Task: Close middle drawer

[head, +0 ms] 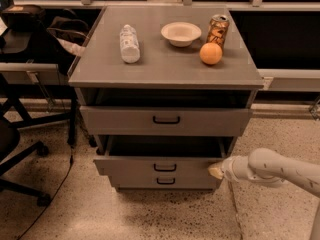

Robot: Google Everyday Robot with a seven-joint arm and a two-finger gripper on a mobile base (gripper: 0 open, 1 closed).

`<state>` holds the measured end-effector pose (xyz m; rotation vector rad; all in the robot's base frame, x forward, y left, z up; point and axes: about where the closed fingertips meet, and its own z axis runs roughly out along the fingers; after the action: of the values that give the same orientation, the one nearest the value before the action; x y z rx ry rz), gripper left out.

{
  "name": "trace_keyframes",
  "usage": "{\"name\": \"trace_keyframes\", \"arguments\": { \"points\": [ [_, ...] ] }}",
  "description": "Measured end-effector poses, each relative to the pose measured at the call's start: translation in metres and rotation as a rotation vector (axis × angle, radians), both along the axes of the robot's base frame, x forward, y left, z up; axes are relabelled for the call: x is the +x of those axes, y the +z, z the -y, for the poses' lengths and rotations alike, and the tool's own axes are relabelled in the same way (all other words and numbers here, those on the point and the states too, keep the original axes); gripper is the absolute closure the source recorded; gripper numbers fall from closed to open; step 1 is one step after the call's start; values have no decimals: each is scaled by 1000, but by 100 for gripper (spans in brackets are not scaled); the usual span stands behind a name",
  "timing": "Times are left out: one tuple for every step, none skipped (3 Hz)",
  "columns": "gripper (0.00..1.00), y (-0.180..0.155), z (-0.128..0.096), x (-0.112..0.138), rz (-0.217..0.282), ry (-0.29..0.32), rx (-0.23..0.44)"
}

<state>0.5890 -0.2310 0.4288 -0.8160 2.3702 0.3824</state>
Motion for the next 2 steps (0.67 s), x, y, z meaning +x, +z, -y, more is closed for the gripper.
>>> {"name": "trace_keyframes", "arguments": {
  "points": [
    [100, 2, -6, 13, 14, 11, 0],
    [84, 2, -6, 13, 14, 11, 0]
  ]
}}
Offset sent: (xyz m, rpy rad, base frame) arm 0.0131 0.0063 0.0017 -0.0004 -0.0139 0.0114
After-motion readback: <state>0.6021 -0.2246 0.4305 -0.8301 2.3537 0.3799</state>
